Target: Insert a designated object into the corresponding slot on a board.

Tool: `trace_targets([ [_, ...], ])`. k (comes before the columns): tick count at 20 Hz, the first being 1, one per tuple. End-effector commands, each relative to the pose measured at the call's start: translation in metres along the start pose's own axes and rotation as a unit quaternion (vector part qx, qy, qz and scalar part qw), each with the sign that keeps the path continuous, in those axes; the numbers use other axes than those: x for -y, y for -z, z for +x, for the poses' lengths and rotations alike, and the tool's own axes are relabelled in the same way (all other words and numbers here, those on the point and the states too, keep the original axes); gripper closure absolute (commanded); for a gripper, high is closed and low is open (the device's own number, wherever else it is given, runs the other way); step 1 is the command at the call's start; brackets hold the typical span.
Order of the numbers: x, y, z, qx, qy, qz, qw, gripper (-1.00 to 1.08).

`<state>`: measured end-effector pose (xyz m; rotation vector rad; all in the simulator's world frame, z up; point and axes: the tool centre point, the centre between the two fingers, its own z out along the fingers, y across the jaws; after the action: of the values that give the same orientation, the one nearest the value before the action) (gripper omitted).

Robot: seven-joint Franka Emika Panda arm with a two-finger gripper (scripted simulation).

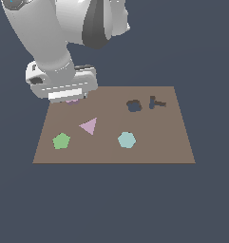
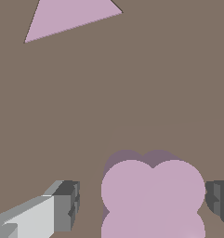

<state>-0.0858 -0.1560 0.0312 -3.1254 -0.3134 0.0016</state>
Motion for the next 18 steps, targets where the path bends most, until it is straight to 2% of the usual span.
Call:
trace_targets([
  [1,-0.0002,-0.0013,0.0003,0.0,0.0,0.0,1.0,1.08],
  [18,0.0027,-0.0005,-0.0018,-0.001,-0.012,0.0,0.9999,1.08],
])
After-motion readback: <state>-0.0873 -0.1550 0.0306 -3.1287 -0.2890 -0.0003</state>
